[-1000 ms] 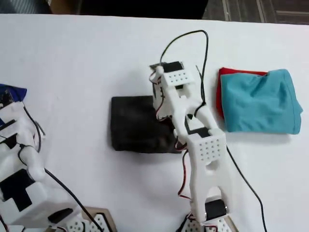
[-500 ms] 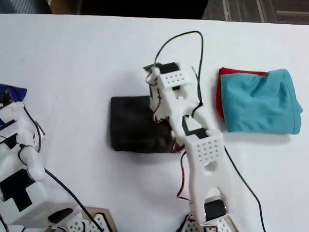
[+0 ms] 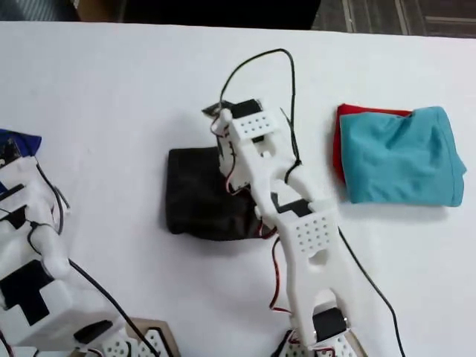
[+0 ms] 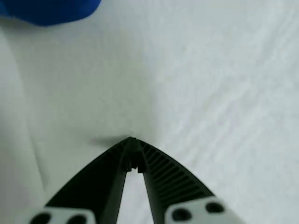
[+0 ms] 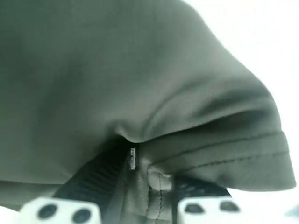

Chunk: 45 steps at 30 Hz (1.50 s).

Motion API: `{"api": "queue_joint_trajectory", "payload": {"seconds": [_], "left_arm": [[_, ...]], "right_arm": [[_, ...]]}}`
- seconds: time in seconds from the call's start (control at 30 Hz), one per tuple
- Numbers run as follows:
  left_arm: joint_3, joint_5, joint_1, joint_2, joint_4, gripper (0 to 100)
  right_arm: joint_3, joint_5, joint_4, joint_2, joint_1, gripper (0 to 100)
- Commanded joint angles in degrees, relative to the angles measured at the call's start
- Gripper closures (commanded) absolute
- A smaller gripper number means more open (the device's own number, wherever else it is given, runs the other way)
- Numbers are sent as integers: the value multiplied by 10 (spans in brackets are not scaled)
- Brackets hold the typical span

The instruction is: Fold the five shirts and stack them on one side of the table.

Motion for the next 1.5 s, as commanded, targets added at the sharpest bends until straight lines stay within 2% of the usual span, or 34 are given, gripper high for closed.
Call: {"api": "queue_joint_trajectory", "payload": {"seconds": [0.0,0.27,0.4,0.47,0.63,0.73,0.9,1.17,1.47], "left_arm": [[-4,6,-2,-21,-8,974],[-4,6,-2,-21,-8,974],[-4,6,-1,-21,-8,974],[-5,6,-1,-21,-8,974],[-5,6,-1,-21,-8,974],[-5,6,-1,-21,-8,974],[-5,6,-1,-21,-8,974],[-5,6,-1,-21,-8,974],[-5,6,-1,-21,-8,974]], "right_arm": [[-1,-15,-6,13,-11,944],[-27,-15,-3,-33,59,940],[-35,-5,7,-86,62,923],[-33,6,12,-107,55,862],[-33,4,22,-124,43,634],[-17,-28,23,-122,47,570],[55,-40,12,-120,43,566],[162,-40,-73,-119,43,566],[126,-40,-73,-36,2,567]]}}
